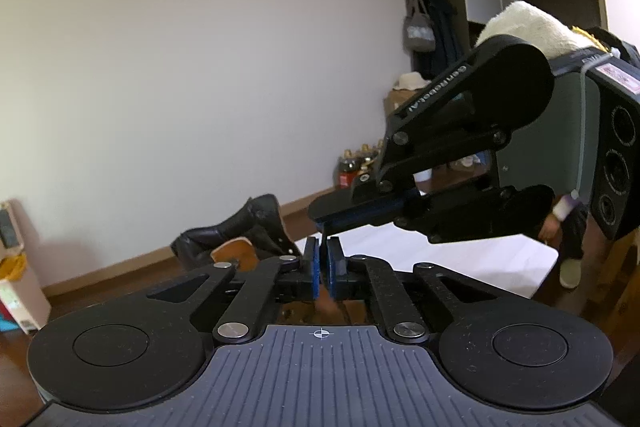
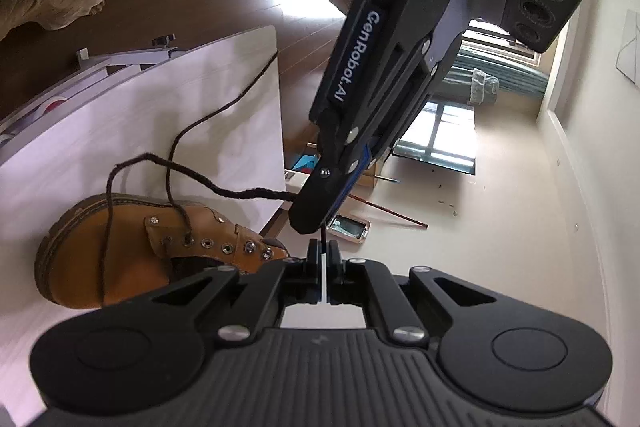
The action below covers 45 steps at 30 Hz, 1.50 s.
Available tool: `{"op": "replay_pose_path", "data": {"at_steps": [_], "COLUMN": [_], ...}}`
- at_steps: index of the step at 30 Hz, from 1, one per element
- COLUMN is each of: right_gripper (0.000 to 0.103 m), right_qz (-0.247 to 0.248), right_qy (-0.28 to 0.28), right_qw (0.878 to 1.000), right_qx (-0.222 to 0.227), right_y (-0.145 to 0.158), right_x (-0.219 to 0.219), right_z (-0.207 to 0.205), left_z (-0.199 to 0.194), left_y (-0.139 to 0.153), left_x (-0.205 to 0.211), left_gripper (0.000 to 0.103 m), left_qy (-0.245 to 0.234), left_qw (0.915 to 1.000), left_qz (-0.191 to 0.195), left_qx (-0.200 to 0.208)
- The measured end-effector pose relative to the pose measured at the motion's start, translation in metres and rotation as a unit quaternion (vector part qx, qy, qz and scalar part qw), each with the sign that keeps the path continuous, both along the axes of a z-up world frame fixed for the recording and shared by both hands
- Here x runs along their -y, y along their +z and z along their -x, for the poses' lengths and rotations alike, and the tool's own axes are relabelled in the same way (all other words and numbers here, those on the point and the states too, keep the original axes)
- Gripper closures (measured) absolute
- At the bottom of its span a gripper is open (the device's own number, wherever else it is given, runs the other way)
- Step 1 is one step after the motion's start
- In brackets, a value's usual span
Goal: Lace up shoes with both hands
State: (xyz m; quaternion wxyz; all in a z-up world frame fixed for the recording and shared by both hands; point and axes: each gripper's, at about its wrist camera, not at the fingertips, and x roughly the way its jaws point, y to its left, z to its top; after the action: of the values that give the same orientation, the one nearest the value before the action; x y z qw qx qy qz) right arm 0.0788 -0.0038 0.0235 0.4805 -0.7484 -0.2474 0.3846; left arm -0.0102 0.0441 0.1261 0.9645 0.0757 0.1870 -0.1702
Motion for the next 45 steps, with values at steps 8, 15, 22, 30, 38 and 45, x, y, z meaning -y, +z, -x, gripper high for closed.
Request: {"op": "replay_pose_path", "data": {"at_steps": [8,15,22,30,38,45], "right_gripper": [0.069,0.069,0.037,0.005,0.001,0.003], "right_qz": [-0.098,-0.293,-0.402,-0.466,-0.49,-0.49], "right_qy": [-0.087,-0.189,-0.189,-0.199,-0.244,-0.271], "right_qw": [0.986,0.863,0.695,0.584,0.543,0.531], "right_qx": [-0.107,-0.367,-0.566,-0.634,-0.637,-0.635], "right_y": [0.015,0.014,-0.007,-0.014,-0.018,-0.03], "right_x": [0.02,0.053,0.083,0.098,0.106,0.1], "right_z": [-0.022,-0.051,-0.059,-0.047,-0.061,-0.072], "left_z": [-0.003,-0.003,-0.009,-0.015,-0.017,-0.027], "left_y": [-0.013,-0.028,-0.04,-0.055,-0.082,-0.116], "left_x": [-0.025,-0.039,-0.049,-0.052,-0.057,-0.093], "left_gripper": [0.1,0.1,0.1,0.099,0.099,0.098], "left_qy": [0.068,0.115,0.135,0.145,0.175,0.227], "left_qw": [0.9919,0.976,0.9652,0.9626,0.965,0.9552], "left_qz": [0.107,0.185,0.224,0.226,0.175,0.146], "left_qx": [0.006,0.008,-0.008,-0.033,-0.086,-0.122]}}
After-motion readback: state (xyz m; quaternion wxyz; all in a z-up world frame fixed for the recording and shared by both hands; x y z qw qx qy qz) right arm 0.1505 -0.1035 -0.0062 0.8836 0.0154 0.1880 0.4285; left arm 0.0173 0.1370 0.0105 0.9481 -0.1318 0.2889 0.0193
